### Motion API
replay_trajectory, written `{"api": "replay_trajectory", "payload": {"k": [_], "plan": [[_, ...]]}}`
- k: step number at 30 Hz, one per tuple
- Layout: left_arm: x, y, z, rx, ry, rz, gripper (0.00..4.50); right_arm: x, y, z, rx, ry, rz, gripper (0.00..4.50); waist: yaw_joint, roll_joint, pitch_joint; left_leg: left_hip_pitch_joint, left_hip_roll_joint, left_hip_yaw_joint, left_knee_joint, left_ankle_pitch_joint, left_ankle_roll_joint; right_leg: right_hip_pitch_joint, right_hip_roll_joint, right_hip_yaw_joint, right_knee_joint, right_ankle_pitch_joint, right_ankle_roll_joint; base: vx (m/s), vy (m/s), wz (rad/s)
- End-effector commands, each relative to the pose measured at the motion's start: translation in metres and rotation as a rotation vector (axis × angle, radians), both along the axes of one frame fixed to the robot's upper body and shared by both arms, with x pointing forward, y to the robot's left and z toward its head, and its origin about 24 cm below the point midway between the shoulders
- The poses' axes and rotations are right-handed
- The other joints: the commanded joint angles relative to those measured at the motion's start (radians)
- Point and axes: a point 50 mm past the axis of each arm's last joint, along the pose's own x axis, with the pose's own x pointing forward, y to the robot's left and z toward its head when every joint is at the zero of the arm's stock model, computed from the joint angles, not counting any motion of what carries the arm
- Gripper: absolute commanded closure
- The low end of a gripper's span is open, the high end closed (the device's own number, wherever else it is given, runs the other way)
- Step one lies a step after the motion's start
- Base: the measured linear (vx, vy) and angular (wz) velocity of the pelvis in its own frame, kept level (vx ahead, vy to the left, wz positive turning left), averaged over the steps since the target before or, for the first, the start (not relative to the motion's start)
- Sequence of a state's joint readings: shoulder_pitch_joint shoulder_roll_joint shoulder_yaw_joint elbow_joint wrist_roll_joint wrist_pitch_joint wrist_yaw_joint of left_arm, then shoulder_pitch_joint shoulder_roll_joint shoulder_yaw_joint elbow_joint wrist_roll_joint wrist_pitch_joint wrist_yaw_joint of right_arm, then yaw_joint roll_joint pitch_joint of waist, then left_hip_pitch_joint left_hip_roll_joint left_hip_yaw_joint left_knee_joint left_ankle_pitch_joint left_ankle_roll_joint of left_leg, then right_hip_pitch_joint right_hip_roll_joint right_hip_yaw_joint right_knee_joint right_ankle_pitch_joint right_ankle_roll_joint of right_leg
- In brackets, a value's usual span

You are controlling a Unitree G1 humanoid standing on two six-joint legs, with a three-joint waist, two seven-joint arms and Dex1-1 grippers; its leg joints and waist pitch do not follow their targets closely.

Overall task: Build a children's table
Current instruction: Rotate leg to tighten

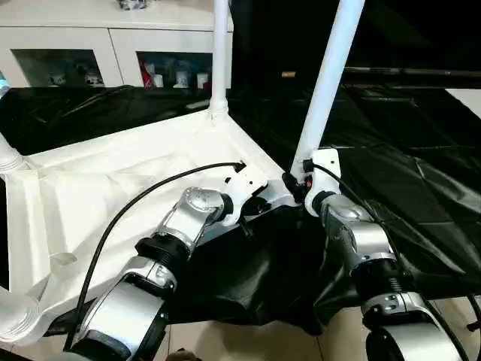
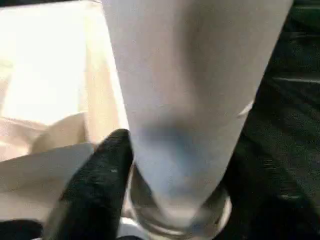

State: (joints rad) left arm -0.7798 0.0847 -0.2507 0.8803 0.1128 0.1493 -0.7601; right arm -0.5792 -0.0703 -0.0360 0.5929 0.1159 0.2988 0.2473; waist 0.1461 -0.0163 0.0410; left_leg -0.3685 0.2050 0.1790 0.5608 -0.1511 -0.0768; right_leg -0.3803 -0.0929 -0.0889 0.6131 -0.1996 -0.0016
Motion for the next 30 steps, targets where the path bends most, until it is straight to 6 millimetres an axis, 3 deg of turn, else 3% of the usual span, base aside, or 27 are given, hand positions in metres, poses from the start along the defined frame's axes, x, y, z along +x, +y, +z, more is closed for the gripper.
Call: {"api": "replay_trajectory", "payload": {"k": [1,7,10,13,15,17,18,21,22,24,26,27,28,30], "plan": [[0.003,-0.01,0.013,-0.052,-0.053,-0.038,4.5,-0.012,0.025,-0.012,0.09,0.065,0.167,1.3,0.0,0.003,-0.057,0.014,0.028,-0.013,-0.067,-0.283,-0.015,0.038,-0.066,0.051,-0.085,-0.203,-0.145,0.0,0.0,0.0],[-0.001,0.01,0.013,-0.048,-0.047,-0.135,4.5,-0.02,0.007,-0.004,0.044,0.022,0.328,1.11,0.004,0.0,-0.059,0.01,0.027,-0.011,-0.063,-0.231,0.01,0.044,-0.065,0.05,-0.079,-0.136,-0.163,0.0,0.0,0.0],[-0.008,0.025,0.016,-0.071,-0.03,-0.25,4.5,-0.03,-0.008,0.001,-0.015,0.008,0.497,1.11,0.005,0.009,-0.059,0.011,0.03,-0.012,-0.062,-0.242,0.009,0.046,-0.063,0.049,-0.079,-0.12,-0.174,0.0,0.0,0.0],[-0.017,0.034,0.017,-0.088,0.004,-0.352,4.5,-0.037,-0.02,0.006,-0.042,0.014,0.59,1.11,0.006,0.01,-0.06,0.011,0.032,-0.009,-0.06,-0.233,0.018,0.044,-0.061,0.049,-0.071,-0.081,-0.196,0.0,0.0,0.0],[-0.018,0.036,0.018,-0.084,-0.004,-0.381,4.5,-0.039,-0.023,0.009,-0.028,0.016,0.617,1.11,0.011,0.004,-0.061,0.011,0.033,-0.007,-0.056,-0.204,0.033,0.044,-0.062,0.048,-0.065,-0.05,-0.216,0.0,0.0,0.0],[-0.02,0.043,0.019,-0.073,0.01,-0.413,4.5,-0.043,-0.028,0.012,-0.025,0.02,0.666,1.11,0.016,0.006,-0.06,0.012,0.035,-0.007,-0.056,-0.201,0.034,0.041,-0.064,0.048,-0.064,-0.058,-0.225,0.0,0.0,0.0],[-0.022,0.048,0.019,-0.068,0.027,-0.436,4.5,-0.046,-0.031,0.013,-0.035,0.023,0.706,1.11,0.022,-0.005,-0.059,0.012,0.036,-0.005,-0.055,-0.203,0.037,0.041,-0.066,0.048,-0.064,-0.076,-0.224,0.0,0.0,0.0],[-0.024,0.054,0.02,-0.069,0.037,-0.451,4.5,-0.05,-0.034,0.01,-0.063,0.041,0.756,1.11,0.029,-0.002,-0.056,0.012,0.037,-0.005,-0.058,-0.216,0.032,0.037,-0.068,0.049,-0.068,-0.123,-0.208,0.0,0.0,0.0],[-0.024,0.055,0.021,-0.071,0.043,-0.453,4.5,-0.05,-0.035,0.01,-0.062,0.044,0.762,1.26,0.028,-0.009,-0.055,0.011,0.037,-0.004,-0.058,-0.22,0.028,0.037,-0.069,0.05,-0.069,-0.139,-0.205,0.0,0.0,0.0],[-0.025,0.056,0.021,-0.072,0.044,-0.454,4.5,-0.049,-0.034,0.011,-0.059,0.046,0.768,1.42,0.029,-0.006,-0.055,0.012,0.037,-0.005,-0.058,-0.22,0.024,0.036,-0.07,0.05,-0.07,-0.156,-0.2,0.0,0.0,0.0],[-0.025,0.057,0.021,-0.074,0.043,-0.455,4.5,-0.049,-0.033,0.011,-0.065,0.051,0.79,1.55,0.028,-0.016,-0.054,0.011,0.036,-0.005,-0.059,-0.218,0.022,0.036,-0.07,0.05,-0.071,-0.166,-0.196,0.0,0.0,0.0],[-0.025,0.057,0.021,-0.074,0.043,-0.455,4.5,-0.049,-0.032,0.011,-0.07,0.052,0.796,1.55,0.03,-0.011,-0.054,0.011,0.037,-0.006,-0.059,-0.215,0.02,0.036,-0.071,0.05,-0.069,-0.171,-0.193,0.0,0.0,0.0],[-0.026,0.057,0.021,-0.076,0.043,-0.455,4.5,-0.049,-0.031,0.011,-0.072,0.056,0.807,1.79,0.028,-0.021,-0.054,0.01,0.036,-0.005,-0.058,-0.209,0.022,0.037,-0.07,0.05,-0.07,-0.166,-0.19,0.0,0.0,0.0],[-0.026,0.057,0.021,-0.078,0.044,-0.454,4.5,-0.048,-0.03,0.011,-0.069,0.057,0.819,1.85,0.03,-0.02,-0.055,0.009,0.036,-0.006,-0.057,-0.194,0.025,0.037,-0.072,0.05,-0.067,-0.161,-0.19,0.0,0.0,0.0]]}}
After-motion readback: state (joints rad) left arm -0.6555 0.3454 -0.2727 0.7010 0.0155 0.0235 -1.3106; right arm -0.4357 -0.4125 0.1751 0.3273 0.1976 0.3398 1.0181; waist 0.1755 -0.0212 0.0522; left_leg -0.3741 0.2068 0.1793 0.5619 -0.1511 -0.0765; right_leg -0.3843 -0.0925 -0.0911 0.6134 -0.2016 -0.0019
